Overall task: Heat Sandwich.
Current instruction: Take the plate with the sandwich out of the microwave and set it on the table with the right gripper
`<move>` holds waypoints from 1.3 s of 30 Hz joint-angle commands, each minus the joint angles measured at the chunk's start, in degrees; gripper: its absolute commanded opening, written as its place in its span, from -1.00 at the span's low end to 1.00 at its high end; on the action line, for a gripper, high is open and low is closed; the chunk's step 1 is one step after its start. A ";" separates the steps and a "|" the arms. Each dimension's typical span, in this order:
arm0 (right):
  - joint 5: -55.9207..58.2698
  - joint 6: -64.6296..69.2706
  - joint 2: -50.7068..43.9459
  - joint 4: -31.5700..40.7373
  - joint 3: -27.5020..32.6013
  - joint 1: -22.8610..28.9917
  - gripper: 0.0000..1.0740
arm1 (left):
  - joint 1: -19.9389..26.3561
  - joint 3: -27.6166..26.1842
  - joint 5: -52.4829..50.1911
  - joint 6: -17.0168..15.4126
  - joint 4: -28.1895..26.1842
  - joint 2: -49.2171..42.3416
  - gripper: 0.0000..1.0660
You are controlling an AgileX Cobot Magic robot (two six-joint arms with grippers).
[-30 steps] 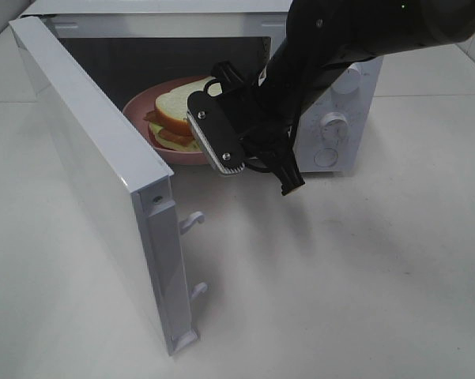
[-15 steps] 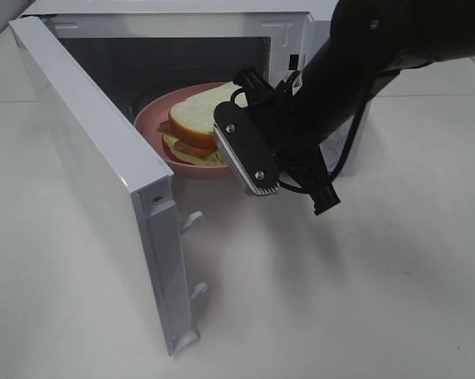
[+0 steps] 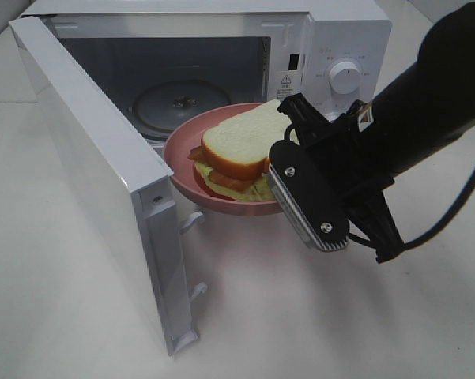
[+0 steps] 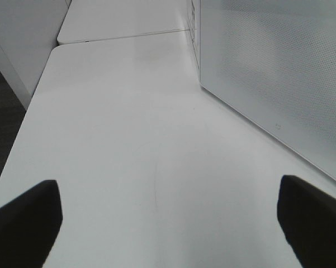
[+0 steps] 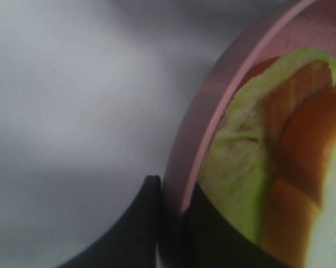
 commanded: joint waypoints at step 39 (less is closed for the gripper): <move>9.97 33.00 -26.36 -20.28 15.13 0.23 -0.99 | -0.57 0.06 -0.29 -0.34 -0.06 -1.26 0.94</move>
